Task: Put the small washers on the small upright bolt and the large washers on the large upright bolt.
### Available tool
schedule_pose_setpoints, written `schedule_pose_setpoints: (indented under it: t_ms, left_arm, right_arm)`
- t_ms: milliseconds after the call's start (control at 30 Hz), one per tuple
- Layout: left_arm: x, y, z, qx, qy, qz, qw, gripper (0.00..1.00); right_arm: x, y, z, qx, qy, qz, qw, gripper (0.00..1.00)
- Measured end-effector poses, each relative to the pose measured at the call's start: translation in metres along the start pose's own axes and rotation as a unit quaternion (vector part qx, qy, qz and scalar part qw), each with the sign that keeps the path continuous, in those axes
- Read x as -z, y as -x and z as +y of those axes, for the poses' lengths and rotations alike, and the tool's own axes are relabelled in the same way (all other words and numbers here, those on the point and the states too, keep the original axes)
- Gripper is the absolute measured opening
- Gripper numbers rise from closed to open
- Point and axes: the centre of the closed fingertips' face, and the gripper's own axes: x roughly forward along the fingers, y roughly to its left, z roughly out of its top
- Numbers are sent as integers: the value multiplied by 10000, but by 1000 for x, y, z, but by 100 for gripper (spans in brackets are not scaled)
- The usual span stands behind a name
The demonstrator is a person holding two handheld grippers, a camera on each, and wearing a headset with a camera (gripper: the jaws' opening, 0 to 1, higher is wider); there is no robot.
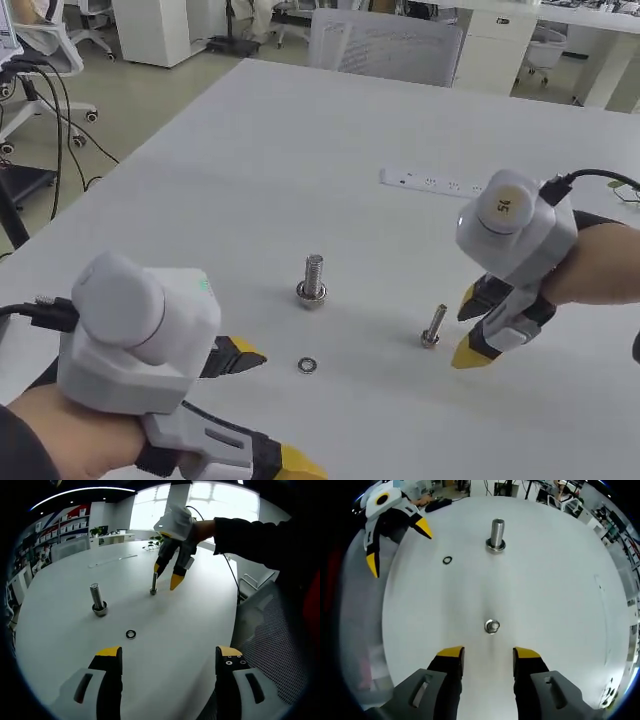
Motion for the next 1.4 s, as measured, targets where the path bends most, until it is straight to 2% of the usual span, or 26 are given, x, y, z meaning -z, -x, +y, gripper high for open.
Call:
schedule_pose_setpoints:
  t_ms: [600, 733, 1067, 1400]
  left_arm:
    - [-2, 0, -2, 18, -61, -42, 10000, 76]
    - [-3, 0, -3, 21, -79, -54, 10000, 76]
    - [-4, 0, -4, 16, -109, -96, 9999, 76]
    - [-2, 1, -5, 5, -122, -105, 9999, 76]
  right_arm:
    - [24, 8, 18, -15, -244, 48, 9997, 41]
    - [25, 8, 28, -31, -233, 59, 9997, 41]
    - [19, 5, 45, -102, -173, 21, 9998, 41]
    - [-1, 3, 64, -201, 72, -54, 9998, 40]
